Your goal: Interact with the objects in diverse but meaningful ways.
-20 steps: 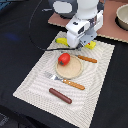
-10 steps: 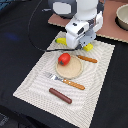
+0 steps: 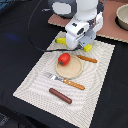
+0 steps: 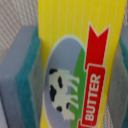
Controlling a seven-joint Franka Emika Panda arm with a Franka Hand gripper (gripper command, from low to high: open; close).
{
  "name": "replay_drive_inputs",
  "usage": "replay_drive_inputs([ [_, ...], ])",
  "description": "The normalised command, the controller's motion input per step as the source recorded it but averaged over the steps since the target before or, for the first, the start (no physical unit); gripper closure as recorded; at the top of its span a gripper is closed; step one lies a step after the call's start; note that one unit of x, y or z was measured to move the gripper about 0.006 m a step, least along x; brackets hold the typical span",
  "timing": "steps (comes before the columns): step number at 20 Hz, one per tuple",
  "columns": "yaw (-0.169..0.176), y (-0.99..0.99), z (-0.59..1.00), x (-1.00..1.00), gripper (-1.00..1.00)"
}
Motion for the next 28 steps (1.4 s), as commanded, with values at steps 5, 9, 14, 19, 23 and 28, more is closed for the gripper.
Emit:
replay_drive_inputs([
  [5, -0.007, -0.01, 0.89, 0.00, 1.00],
  [9, 0.000, -0.26, 0.54, -0.09, 1.00],
  [14, -0.001, -0.57, 0.24, -0.59, 1.00],
  [19, -0.001, -0.62, 0.19, -0.63, 1.00],
  [23, 0.000, -0.74, 0.20, -0.55, 1.00],
  [28, 0.000, -0.88, 0.28, -0.29, 1.00],
])
